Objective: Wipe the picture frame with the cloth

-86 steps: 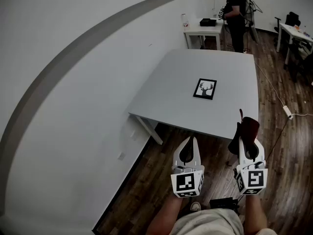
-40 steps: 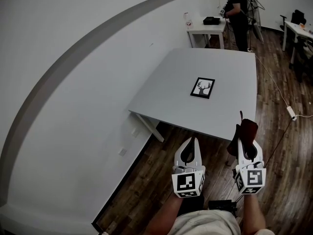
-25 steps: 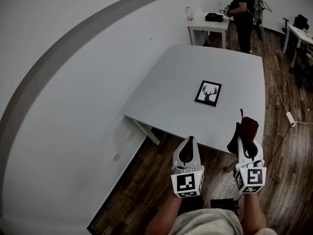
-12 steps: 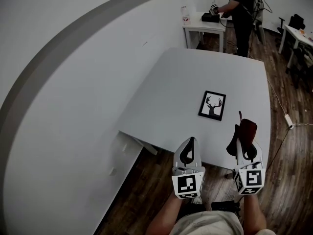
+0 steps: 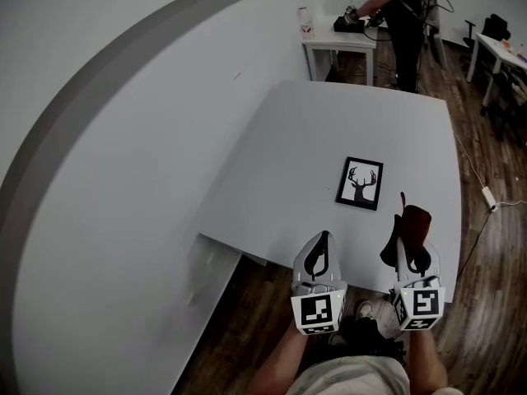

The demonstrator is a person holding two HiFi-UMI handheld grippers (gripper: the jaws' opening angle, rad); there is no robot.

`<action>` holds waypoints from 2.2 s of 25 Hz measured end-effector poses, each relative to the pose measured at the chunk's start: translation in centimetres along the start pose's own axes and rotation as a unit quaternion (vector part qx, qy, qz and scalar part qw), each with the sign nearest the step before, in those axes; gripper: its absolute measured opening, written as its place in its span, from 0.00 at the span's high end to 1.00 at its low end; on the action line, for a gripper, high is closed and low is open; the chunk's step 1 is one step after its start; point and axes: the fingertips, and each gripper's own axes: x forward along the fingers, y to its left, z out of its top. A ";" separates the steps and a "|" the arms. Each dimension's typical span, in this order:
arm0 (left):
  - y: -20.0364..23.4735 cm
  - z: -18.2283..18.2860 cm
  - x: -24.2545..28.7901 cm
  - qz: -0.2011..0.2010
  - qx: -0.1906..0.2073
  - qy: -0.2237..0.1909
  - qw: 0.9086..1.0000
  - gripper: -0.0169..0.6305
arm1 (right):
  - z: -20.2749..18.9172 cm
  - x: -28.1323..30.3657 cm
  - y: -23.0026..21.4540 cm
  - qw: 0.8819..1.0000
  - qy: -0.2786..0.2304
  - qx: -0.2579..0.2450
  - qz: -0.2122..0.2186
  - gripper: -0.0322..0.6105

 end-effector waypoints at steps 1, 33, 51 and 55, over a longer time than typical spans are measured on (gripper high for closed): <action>0.1 -0.1 0.5 0.000 0.001 0.001 1.000 0.97 | -0.1 0.5 -0.3 1.000 0.000 0.003 -0.001 0.78; 0.5 -2.0 22.5 -0.004 -0.004 0.014 1.000 0.97 | -2.3 21.4 -10.7 0.998 0.048 0.041 0.016 0.78; 3.7 -4.9 22.0 0.000 -0.028 0.047 0.999 0.97 | -18.3 36.2 -1.3 0.910 0.372 0.157 0.094 0.79; 3.9 -5.4 21.8 -0.001 -0.023 0.054 0.998 0.97 | -20.2 38.2 -0.5 0.898 0.397 0.172 0.086 0.79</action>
